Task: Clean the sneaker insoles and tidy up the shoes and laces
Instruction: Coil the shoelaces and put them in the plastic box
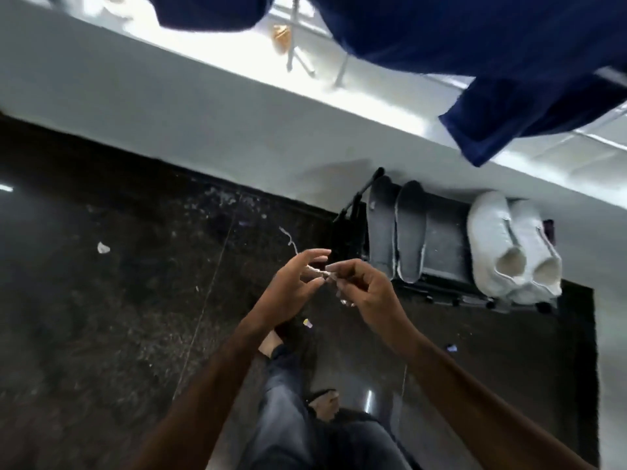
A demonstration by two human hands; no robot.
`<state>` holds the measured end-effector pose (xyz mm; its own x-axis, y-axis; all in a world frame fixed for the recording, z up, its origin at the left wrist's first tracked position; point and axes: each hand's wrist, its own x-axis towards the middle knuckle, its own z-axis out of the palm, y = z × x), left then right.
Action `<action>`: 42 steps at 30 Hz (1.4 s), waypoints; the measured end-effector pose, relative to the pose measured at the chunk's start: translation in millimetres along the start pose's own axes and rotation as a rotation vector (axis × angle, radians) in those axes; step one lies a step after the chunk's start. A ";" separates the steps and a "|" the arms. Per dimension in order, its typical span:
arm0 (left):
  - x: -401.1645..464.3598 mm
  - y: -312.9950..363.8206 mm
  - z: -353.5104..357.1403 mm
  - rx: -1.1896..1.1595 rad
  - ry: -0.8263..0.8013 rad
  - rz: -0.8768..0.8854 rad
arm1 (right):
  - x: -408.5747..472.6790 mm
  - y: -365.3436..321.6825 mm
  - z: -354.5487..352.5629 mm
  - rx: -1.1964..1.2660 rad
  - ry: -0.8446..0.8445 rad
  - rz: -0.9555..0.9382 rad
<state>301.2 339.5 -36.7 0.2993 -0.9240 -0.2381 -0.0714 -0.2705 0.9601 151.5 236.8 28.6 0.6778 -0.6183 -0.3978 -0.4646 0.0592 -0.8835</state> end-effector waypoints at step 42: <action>-17.4 423.1 522.0 0.129 -0.989 0.346 | -453.5 -19.9 -510.0 -0.281 0.559 -0.111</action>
<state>-230.8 99.9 296.9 -0.6617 -0.7494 -0.0237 -0.1228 0.0771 0.9894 -437.3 116.3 352.6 0.3656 -0.9293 -0.0515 -0.5921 -0.1896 -0.7832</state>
